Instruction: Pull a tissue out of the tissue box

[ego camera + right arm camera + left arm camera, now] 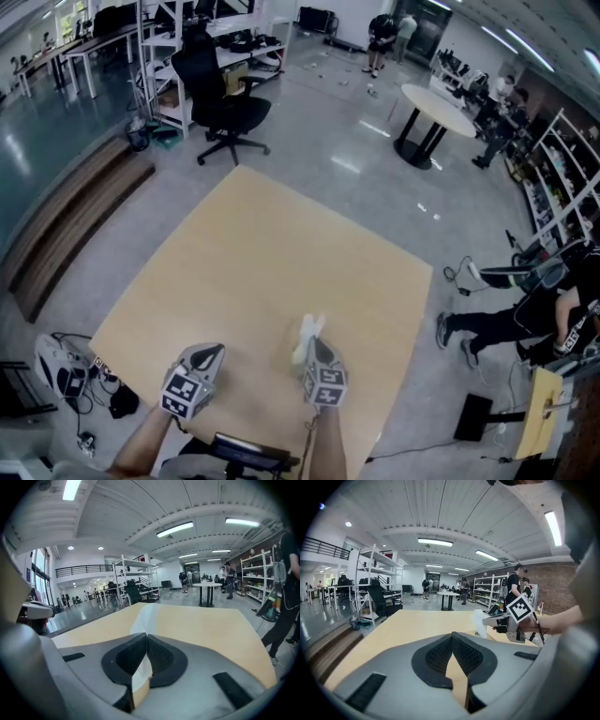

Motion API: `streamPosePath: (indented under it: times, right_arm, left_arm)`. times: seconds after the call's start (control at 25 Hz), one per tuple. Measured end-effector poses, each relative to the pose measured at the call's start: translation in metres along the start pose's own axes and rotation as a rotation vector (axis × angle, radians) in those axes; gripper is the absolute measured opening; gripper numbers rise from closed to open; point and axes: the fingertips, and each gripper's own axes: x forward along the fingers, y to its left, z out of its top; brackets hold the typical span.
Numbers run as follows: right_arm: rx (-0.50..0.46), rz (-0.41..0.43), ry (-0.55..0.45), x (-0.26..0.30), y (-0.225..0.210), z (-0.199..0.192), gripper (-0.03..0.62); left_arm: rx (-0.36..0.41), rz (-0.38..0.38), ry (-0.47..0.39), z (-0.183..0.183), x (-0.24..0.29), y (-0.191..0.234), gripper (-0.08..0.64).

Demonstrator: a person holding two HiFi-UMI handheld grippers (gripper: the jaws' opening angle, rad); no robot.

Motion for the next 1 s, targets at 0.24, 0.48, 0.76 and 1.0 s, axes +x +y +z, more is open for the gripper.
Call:
streamPosePath:
  times: [0.24, 0.48, 0.76, 1.0]
  right_arm:
    - [-0.005, 0.001, -0.075, -0.011, 0.000, 0.031, 0.009]
    - [-0.030, 0.016, -0.193, -0.029, 0.008, 0.085, 0.009]
    - [-0.064, 0.034, -0.341, -0.061, 0.019, 0.156, 0.009]
    - [-0.065, 0.022, -0.358, -0.069, 0.016, 0.160, 0.009]
  left_arm:
    - [0.005, 0.004, -0.014, 0.003, -0.003, -0.004, 0.006]
    - [0.006, 0.011, -0.030, 0.004, -0.011, -0.006, 0.006]
    - [0.008, 0.018, -0.034, 0.003, -0.017, -0.008, 0.006]
    - [0.012, 0.021, -0.071, 0.013, -0.019, -0.014, 0.006]
